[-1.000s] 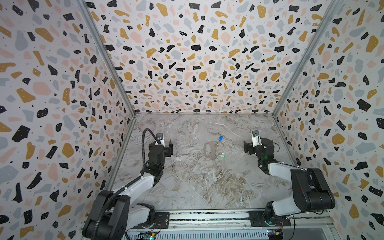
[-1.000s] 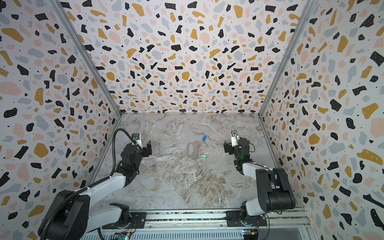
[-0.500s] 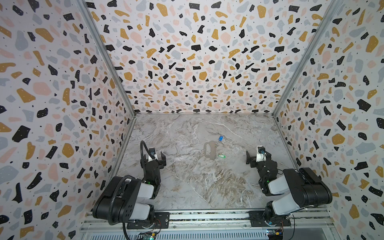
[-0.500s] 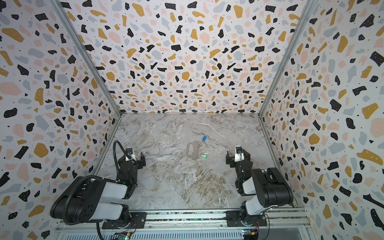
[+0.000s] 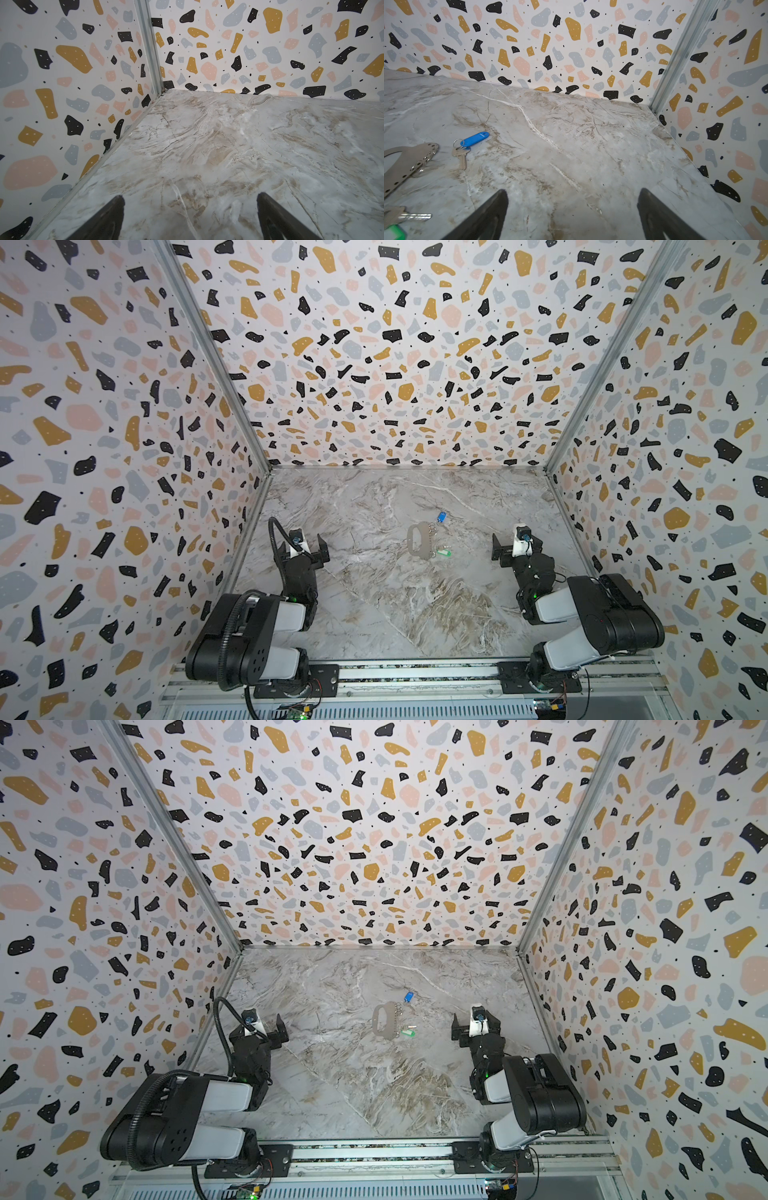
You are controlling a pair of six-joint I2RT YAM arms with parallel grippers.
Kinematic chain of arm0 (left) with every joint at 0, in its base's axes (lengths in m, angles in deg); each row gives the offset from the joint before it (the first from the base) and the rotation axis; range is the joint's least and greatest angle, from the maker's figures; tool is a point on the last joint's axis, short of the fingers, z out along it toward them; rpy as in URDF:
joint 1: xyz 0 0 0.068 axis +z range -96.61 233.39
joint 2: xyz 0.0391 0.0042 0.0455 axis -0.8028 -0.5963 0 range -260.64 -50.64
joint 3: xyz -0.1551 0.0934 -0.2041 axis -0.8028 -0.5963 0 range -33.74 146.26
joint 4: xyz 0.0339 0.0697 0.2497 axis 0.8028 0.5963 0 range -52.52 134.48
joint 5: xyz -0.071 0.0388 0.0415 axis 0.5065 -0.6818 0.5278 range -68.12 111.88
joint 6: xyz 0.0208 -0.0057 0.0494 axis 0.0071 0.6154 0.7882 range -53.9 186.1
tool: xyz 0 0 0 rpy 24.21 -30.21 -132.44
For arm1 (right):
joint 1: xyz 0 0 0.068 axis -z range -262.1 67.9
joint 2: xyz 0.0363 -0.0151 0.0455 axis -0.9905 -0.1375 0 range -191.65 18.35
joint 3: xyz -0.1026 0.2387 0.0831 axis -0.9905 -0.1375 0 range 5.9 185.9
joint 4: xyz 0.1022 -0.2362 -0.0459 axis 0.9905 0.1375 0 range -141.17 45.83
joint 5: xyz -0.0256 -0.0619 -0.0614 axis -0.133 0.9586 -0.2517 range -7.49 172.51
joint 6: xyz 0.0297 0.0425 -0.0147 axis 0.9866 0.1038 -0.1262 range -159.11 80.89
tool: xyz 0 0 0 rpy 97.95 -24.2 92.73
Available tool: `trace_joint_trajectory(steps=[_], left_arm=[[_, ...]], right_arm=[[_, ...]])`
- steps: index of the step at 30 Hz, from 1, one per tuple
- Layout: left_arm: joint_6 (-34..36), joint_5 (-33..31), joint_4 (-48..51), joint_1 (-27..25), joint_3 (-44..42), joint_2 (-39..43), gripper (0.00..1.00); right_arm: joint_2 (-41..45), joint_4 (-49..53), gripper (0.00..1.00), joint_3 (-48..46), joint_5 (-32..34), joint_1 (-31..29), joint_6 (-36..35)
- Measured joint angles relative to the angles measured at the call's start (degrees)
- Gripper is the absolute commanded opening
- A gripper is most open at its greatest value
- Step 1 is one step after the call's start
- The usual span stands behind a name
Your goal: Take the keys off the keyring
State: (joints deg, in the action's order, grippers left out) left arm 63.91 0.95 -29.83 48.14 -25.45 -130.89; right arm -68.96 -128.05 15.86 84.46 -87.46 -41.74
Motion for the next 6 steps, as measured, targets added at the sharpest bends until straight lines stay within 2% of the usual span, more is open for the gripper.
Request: trace_joint_trajectory(steps=[6], left_arm=[[0.0,0.48,0.04,0.0,0.0,0.0,1.0]], right_arm=[[-0.39,1.36,0.99,1.05,-0.68,0.39,0.09]])
